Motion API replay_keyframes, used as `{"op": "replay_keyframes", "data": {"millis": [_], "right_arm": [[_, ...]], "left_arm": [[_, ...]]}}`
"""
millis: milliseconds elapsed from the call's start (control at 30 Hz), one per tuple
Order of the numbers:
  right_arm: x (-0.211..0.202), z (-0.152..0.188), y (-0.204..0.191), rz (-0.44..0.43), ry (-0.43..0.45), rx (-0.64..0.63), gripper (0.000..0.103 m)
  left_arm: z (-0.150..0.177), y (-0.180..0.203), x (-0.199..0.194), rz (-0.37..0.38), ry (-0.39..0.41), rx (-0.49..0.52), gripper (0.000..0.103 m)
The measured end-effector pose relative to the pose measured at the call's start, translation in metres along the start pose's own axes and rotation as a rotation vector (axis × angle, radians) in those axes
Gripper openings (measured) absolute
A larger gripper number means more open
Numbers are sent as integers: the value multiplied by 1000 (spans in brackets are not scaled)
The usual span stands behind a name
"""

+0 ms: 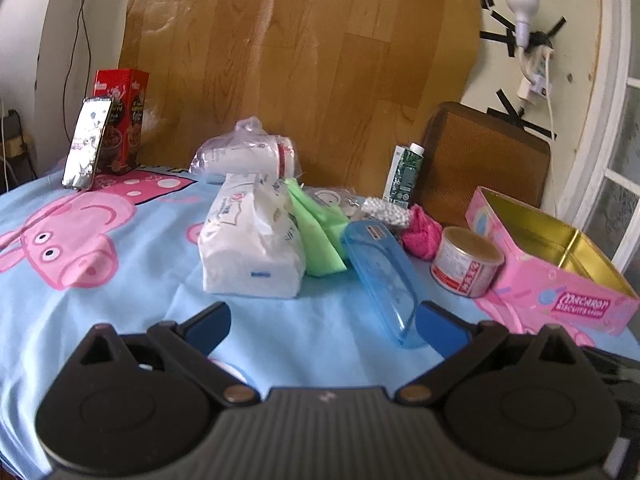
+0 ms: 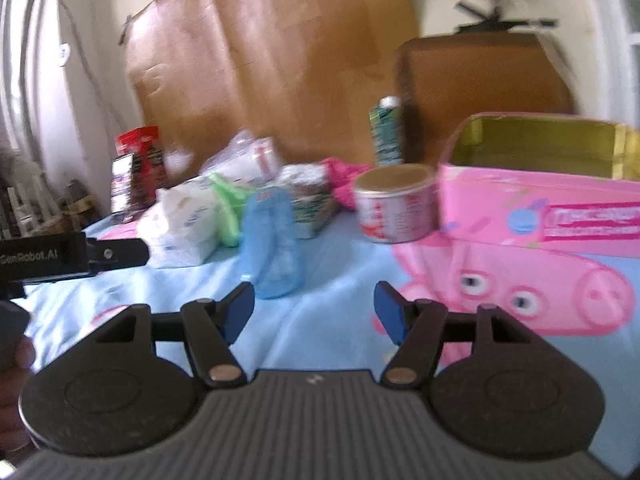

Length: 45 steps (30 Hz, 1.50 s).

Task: Organize soft objects
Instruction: 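Grasp the blue transparent plastic case with the left tool, then lower the blue case into the pink tin and open the left tool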

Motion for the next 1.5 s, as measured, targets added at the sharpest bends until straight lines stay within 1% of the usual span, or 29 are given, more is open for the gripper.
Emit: {"op": "replay_keyframes", "data": {"millis": [100,167,200,233,300,333,367,400,467,533,600,667,700,733,767,800,867,933,1000,1100,1133,1200,1233,1300,1400,1500], "right_arm": [[20,-10,-16,-44,-15,-51,69],[37,-17,-28,-61,-32,-85,70],[48,-20,-34,-64,-38,-99,71],[57,-23,-38,-60,-46,-111,75],[80,-26,-44,-44,-80,-135,75],[90,-26,-46,-51,-108,-143,70],[98,-26,-47,-56,-141,-154,56],[102,-25,-46,-63,-171,-160,56],[95,-25,-40,-96,-193,-163,56],[79,-24,-28,-150,-210,-189,56],[59,-20,-11,-217,-247,-259,56],[40,-14,10,-232,-282,-312,57],[31,-13,22,-213,-272,-323,59],[21,-11,33,-170,-248,-320,68],[12,-9,45,-114,-218,-302,71],[5,-6,55,-86,-204,-281,71],[-5,0,67,-82,-194,-223,71],[-12,8,69,-102,-176,-173,71],[-9,15,61,-102,-148,-183,70],[0,18,53,-71,-132,-212,70],[2,18,52,-69,-128,-214,71],[7,15,53,-54,-116,-222,72],[9,15,52,-45,-109,-231,70],[12,14,53,-31,-97,-241,69],[14,8,62,-27,-107,-194,69],[12,4,70,-11,-104,-156,68]], "left_arm": [[-7,-9,2,42,-19,-31,97],[-10,-14,5,61,-40,-51,97],[-10,-15,6,61,-46,-56,97],[-10,-17,8,55,-53,-57,97],[-10,-19,11,43,-66,-56,97],[-10,-20,13,41,-72,-56,97],[-11,-20,15,41,-76,-53,97],[-11,-20,16,42,-78,-47,97],[-10,-17,20,50,-89,-30,97],[-9,-13,28,73,-113,-19,97],[-7,-5,36,105,-140,-7,97],[-5,5,46,146,-167,11,96],[-4,11,50,166,-175,21,95],[-3,16,54,181,-178,31,95],[-3,21,59,197,-179,45,95],[-3,26,64,208,-178,58,95],[-5,31,74,215,-181,74,95],[-6,34,85,228,-196,91,95],[-3,34,93,219,-236,78,94],[9,34,97,266,-282,38,92],[11,34,97,296,-286,18,89],[12,37,102,395,-312,-16,72],[11,40,104,417,-329,-33,72],[6,48,107,395,-323,-4,72],[0,59,114,398,-330,7,72],[-3,71,118,415,-306,23,72]]}}
Point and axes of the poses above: each gripper's, at about its wrist camera, not at the fingertips, and x roughly the way its jaws point, y to its right, z to its underside, the point moved 2 cm from there along x, roughly the way its jaws point, and after that the axes turned 9 degrees about z, right-handed, at the moved point
